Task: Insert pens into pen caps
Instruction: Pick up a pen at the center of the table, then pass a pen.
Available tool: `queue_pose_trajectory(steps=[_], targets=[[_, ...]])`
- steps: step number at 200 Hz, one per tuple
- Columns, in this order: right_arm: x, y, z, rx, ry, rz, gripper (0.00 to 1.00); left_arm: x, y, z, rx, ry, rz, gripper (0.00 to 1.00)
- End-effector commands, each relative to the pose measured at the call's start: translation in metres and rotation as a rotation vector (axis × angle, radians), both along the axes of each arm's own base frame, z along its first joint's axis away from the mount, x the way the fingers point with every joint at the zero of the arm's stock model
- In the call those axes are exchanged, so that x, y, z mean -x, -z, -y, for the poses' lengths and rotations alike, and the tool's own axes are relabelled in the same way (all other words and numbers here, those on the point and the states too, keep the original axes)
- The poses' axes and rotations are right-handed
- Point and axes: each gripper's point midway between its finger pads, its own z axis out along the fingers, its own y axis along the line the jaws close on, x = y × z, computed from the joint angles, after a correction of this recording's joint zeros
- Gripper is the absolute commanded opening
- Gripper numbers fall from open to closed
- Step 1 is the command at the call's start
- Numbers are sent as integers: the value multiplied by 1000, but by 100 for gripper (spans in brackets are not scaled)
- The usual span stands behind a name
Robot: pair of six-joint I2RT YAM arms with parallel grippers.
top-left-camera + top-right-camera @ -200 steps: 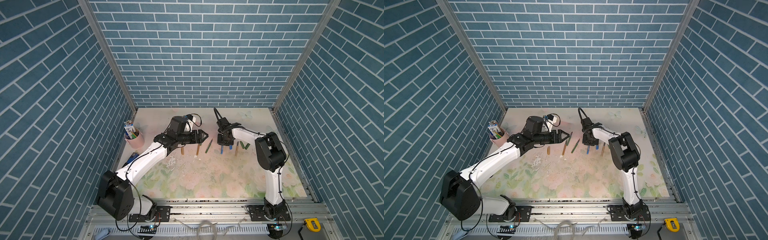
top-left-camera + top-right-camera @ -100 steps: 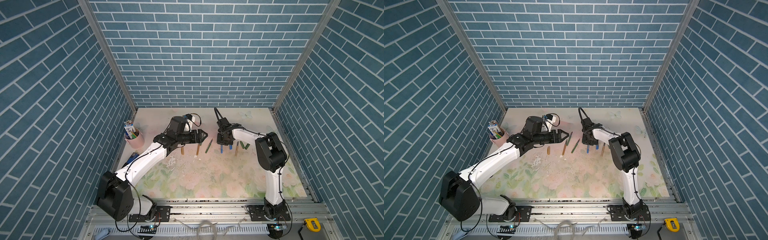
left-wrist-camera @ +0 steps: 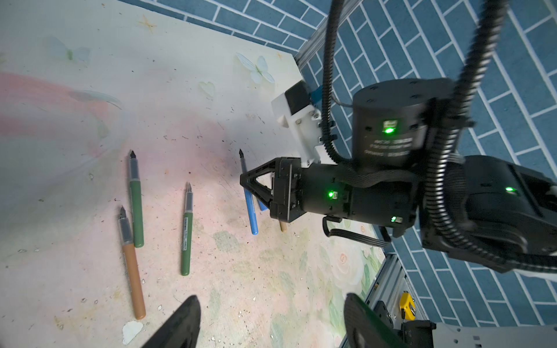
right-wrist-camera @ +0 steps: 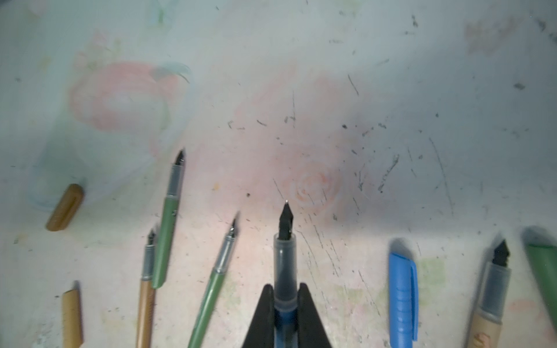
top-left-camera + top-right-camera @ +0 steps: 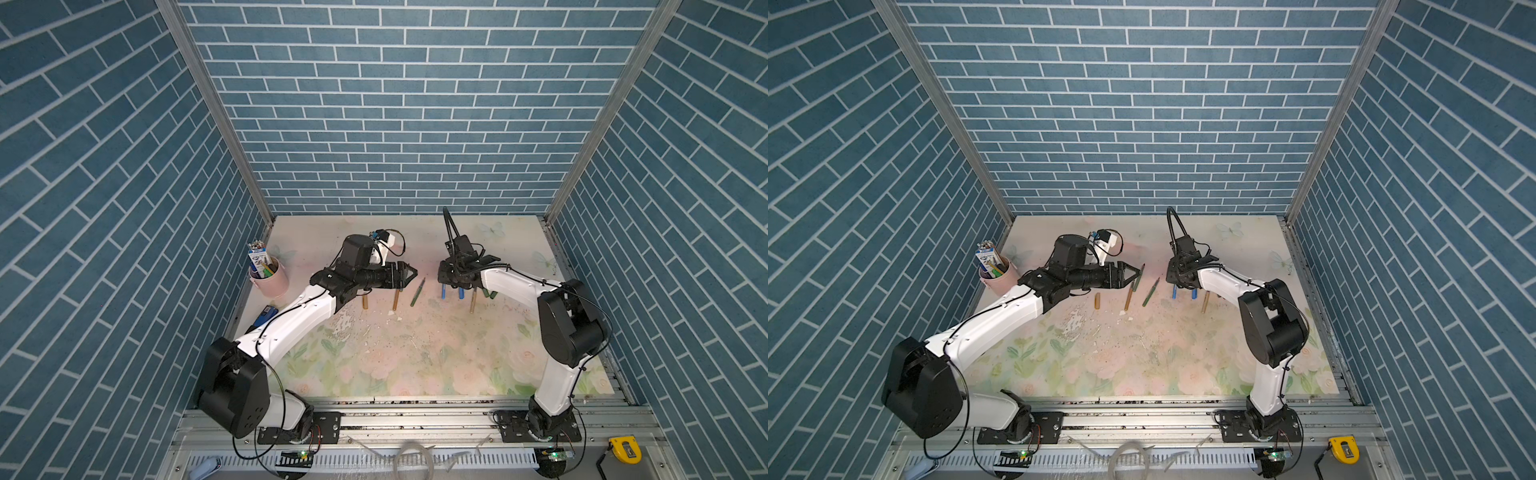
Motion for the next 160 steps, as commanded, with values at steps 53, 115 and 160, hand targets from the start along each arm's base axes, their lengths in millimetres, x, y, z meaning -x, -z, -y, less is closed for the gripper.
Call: queue_pose_trajectory(steps=[53,115,160], targets=[[5,-77,-26,-124,-91,202,4,2,0,18,87,109,73,75],[31,-142,-52,-285,-155,343,3,0,5,25,125,146,103,68],[46,-167,-60,-358,-180,390,3,-3,6,28,162,137,120,64]])
